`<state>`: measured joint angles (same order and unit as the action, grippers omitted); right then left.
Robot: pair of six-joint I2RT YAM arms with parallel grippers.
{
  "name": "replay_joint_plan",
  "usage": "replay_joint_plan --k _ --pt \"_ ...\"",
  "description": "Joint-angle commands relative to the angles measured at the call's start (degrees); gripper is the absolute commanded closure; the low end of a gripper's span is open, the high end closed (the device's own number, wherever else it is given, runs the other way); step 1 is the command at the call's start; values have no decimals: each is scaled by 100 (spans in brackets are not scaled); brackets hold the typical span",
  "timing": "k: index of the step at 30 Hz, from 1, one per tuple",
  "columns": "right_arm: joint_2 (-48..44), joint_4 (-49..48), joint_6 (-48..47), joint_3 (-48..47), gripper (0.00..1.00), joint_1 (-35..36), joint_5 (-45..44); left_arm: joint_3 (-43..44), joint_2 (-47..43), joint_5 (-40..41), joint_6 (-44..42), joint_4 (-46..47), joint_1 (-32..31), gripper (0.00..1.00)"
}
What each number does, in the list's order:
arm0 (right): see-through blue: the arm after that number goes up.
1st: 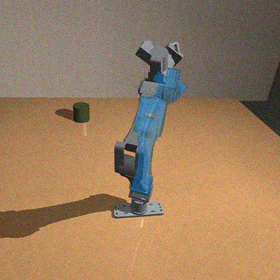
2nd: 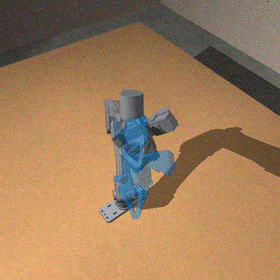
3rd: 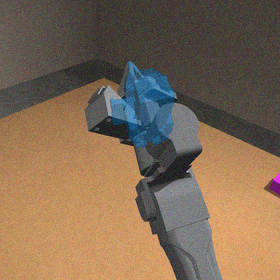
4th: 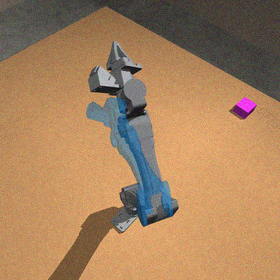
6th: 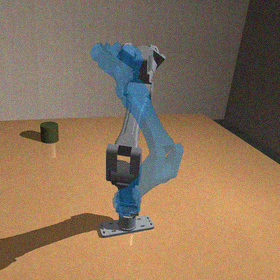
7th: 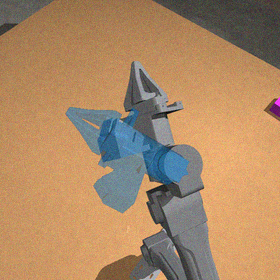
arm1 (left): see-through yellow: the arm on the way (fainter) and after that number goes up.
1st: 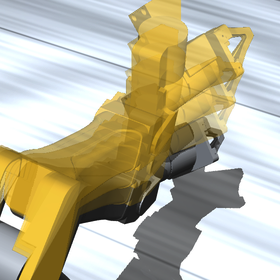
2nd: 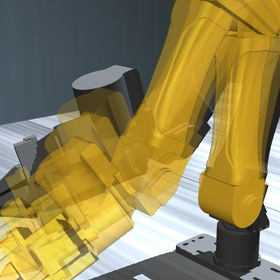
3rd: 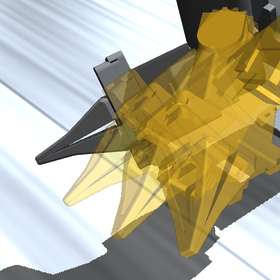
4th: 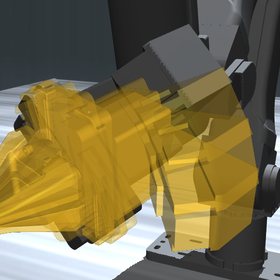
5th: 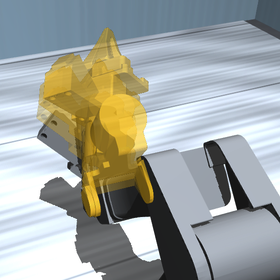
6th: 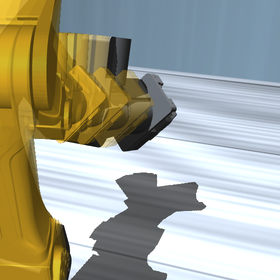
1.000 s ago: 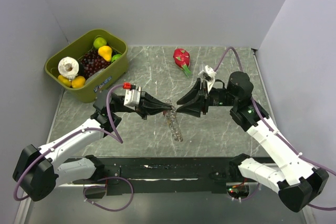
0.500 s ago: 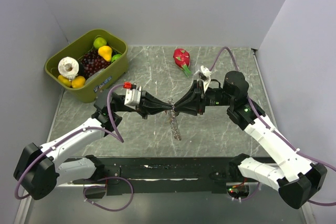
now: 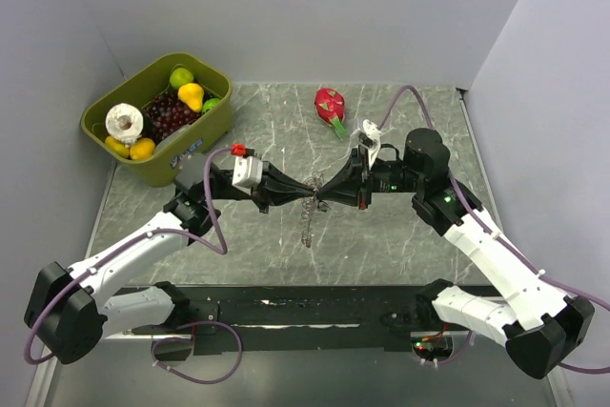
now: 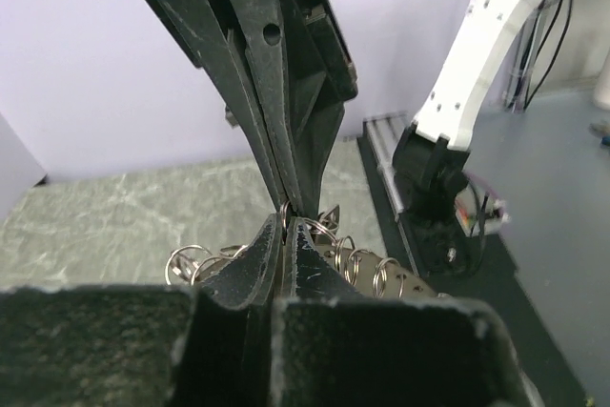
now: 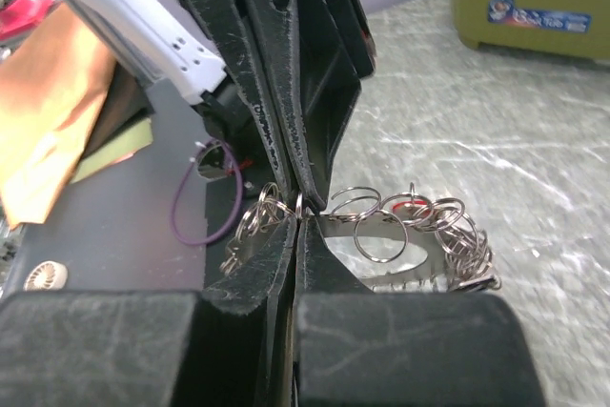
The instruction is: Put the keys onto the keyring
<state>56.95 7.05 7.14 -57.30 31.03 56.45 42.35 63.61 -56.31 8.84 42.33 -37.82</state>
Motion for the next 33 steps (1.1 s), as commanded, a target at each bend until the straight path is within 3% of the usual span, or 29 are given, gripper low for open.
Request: replay_joint_plan --k 1,7,10,19,33 --pt "79 568 -440 -501 100 53 -441 721 -253 -178 -1374 -1610 -76 93" --pt "238 1447 -1021 -844 100 61 -705 1695 -253 234 -2930 -4440 -76 60" --pt "334 1702 -1179 -941 100 53 -767 2196 -104 463 -3528 -5522 -67 50" --pt "598 2204 -1531 -1205 100 272 -1144 3507 853 315 -4540 -7474 -67 52" --pt "651 2248 -1549 -1170 100 378 -1355 3913 1584 -152 -4646 -7749 -173 63"
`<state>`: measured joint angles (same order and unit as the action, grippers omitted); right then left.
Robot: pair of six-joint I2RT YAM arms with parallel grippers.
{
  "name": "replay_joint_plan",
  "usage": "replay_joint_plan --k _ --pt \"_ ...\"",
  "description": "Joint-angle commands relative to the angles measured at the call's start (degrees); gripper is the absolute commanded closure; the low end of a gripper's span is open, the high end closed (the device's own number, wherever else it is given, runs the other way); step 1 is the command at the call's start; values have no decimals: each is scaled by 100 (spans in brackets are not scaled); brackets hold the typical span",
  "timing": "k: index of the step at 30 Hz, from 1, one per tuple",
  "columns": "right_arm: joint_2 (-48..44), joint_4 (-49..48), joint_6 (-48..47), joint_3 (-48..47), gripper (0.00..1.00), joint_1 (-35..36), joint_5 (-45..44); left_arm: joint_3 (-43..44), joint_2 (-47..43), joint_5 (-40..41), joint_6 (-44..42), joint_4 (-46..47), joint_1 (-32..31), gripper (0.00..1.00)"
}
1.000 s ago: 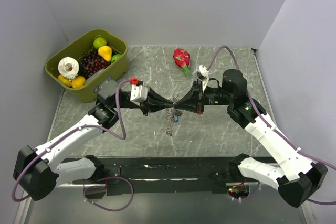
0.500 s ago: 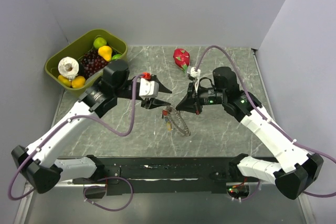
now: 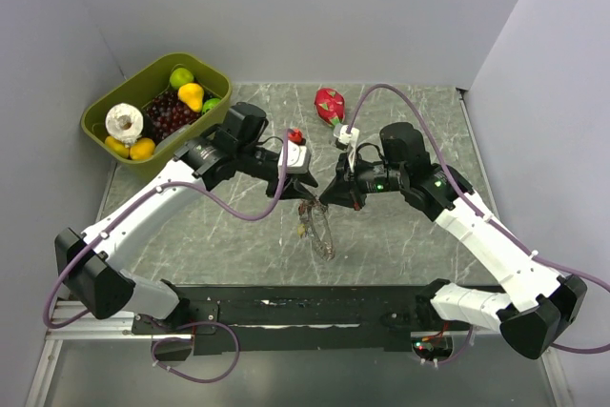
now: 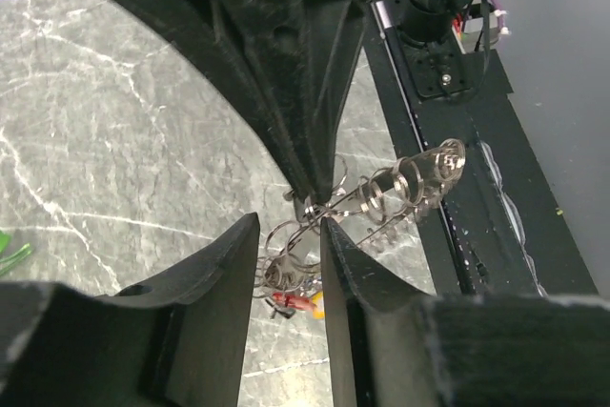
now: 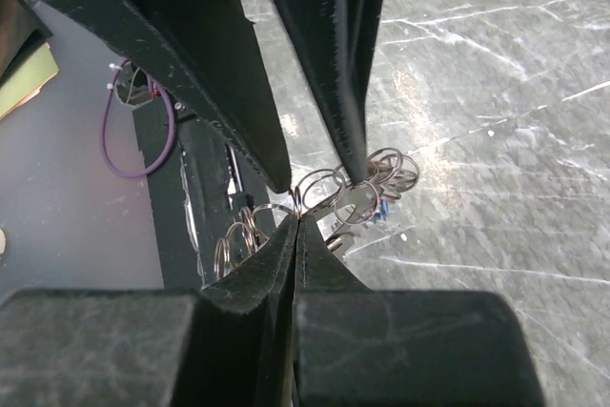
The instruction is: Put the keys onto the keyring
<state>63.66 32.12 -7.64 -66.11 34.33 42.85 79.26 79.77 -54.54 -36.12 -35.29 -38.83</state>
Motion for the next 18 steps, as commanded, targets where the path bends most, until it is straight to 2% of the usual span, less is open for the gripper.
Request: replay_joint_plan --k 1,10,17,18 --pt "-11 -276 -62 -289 100 48 4 186 -31 -329 -80 65 -81 63" --pt "6 -329 -18 -289 100 39 22 98 30 -426 -18 197 -151 63" --pt "-29 -382 17 -289 100 39 39 10 170 -215 -62 198 -178 85" --pt "-38 -373 26 -289 100 48 22 -7 179 -188 -71 206 -186 85"
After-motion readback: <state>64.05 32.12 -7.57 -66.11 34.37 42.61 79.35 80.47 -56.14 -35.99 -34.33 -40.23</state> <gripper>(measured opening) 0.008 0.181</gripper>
